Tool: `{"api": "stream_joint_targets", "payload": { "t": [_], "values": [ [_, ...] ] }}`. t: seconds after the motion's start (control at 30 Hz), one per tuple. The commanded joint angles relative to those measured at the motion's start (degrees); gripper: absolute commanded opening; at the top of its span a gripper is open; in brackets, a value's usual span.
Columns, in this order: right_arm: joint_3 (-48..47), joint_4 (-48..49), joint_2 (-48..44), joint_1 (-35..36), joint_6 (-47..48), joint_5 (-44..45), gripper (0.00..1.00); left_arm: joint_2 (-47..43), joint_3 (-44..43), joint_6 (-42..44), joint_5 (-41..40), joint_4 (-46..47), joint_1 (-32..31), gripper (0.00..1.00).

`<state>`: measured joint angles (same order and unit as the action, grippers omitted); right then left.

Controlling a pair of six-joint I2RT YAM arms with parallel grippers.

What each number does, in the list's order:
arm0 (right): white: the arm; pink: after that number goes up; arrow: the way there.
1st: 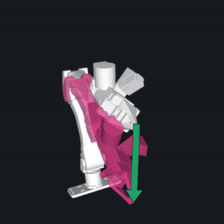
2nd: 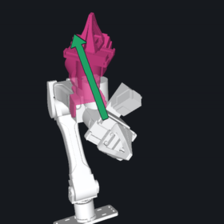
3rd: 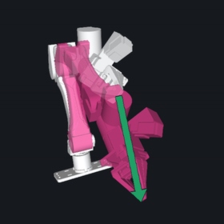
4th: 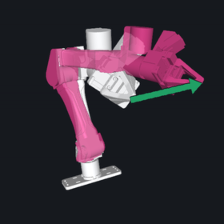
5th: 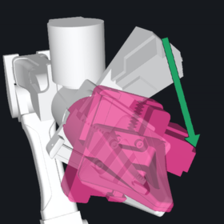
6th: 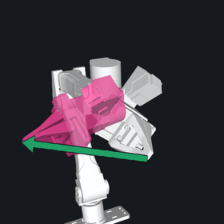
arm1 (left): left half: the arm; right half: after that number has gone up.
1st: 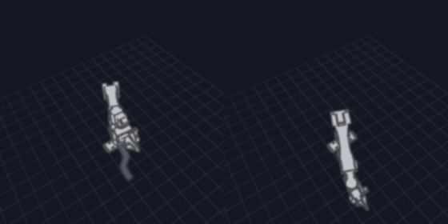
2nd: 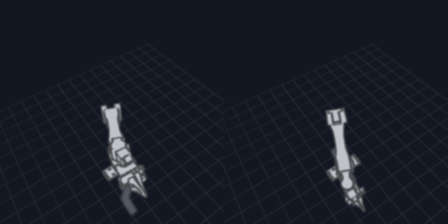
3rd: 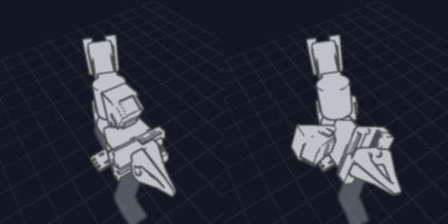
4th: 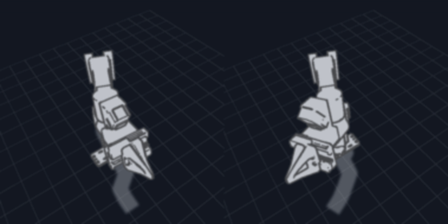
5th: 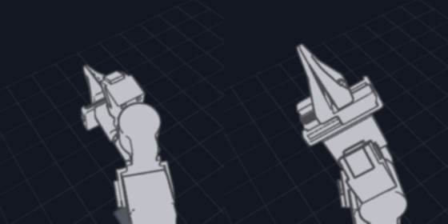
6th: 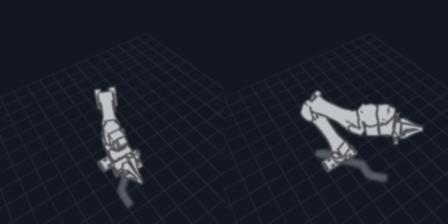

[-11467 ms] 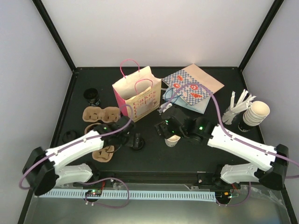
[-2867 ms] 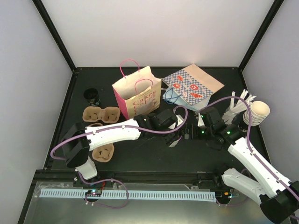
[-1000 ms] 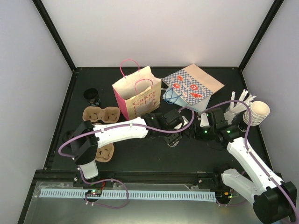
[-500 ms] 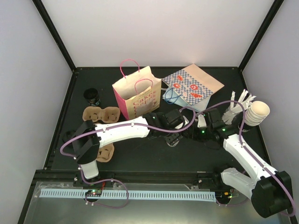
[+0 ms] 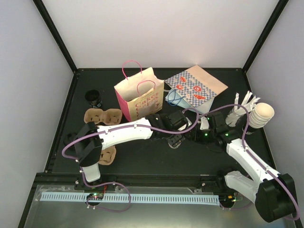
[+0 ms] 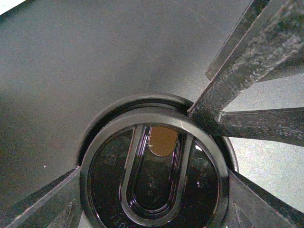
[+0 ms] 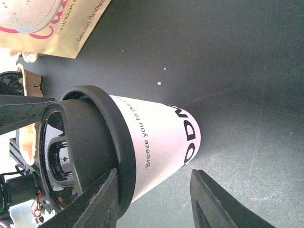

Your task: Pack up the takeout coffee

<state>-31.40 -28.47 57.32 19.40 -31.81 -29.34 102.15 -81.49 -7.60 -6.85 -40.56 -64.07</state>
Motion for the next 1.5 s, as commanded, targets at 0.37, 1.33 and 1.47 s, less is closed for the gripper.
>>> {"api": "stream_joint_targets", "payload": {
  "t": [0.37, 1.33, 1.47],
  "values": [
    [5.4, -2.9, 2.8, 0.5, 0.1, 0.9, 0.42, 2.7, 0.2, 0.6, 3.7, -2.5, -0.7, 0.77],
    [-4.9, -8.3, 1.3, 5.2, 1.8, 5.3, 0.44, -0.1, 3.7, -0.2, 4.1, -1.9, -0.4, 0.78],
    [-6.1, -8.9, 0.4, 5.0, 2.1, 5.7, 0.44, -0.2, 3.7, -0.2, 4.0, -1.9, -0.4, 0.78]
  ]
}}
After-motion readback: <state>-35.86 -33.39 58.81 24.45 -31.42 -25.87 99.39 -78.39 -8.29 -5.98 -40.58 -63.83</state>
